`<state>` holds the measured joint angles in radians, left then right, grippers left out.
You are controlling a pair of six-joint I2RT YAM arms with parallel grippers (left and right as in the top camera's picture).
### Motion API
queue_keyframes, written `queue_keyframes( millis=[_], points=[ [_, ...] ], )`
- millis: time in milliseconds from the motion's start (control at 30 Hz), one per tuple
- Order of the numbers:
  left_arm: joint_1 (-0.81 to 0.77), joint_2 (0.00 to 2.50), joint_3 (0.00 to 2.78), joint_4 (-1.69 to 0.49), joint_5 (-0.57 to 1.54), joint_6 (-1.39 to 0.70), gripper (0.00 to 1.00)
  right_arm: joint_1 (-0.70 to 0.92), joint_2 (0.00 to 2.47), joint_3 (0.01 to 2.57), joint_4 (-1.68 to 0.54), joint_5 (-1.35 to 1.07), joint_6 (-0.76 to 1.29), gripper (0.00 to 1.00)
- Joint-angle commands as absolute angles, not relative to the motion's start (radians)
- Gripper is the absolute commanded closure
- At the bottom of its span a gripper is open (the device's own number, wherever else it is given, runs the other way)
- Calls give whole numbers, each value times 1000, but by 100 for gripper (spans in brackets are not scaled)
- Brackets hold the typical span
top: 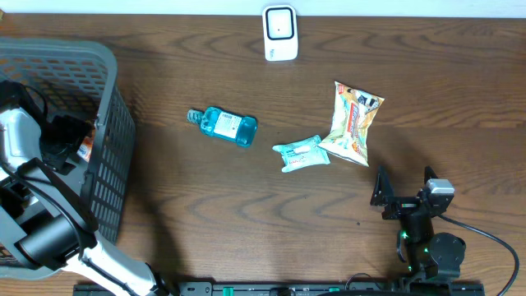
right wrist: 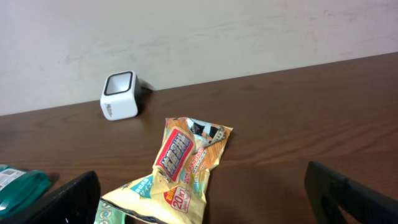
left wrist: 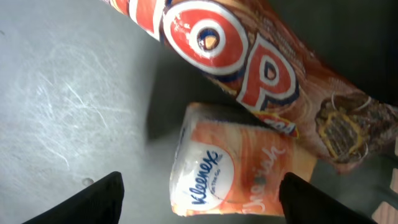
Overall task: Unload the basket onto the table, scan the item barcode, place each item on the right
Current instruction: 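Reach the left gripper into the basket and grasp the small orange snack pack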
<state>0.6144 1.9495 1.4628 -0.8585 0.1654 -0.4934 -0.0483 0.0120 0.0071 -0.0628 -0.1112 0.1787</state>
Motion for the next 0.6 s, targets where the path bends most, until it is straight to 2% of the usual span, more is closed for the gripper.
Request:
queue_keyframes(
  millis=[0, 200, 333, 367, 467, 500, 533, 567],
  points=[
    [619, 1963, 1457, -841, 126, -484, 21, -45, 7, 6, -65, -107, 186, 1],
    [616, 1963, 1394, -762, 126, -484, 25, -45, 7, 6, -65, -107, 186, 1],
    [616, 1963, 1362, -741, 126, -484, 36, -45, 7, 6, -65, -107, 186, 1],
    [616, 1963, 1356, -736, 126, -484, 43, -45, 7, 6, -65, -107, 186, 1],
    [616, 1963, 1343, -725, 126, -484, 48, -45, 7, 6, -65, -107, 186, 1],
    [616, 1963, 1341, -723, 126, -484, 52, -45, 7, 6, -65, -107, 186, 1],
    [616, 1963, 1341, -723, 126, -484, 60, -45, 7, 6, -65, -107, 186, 1],
    [616, 1963, 1341, -722, 126, -484, 74, -45, 7, 6, -65, -107, 186, 1]
  ],
)
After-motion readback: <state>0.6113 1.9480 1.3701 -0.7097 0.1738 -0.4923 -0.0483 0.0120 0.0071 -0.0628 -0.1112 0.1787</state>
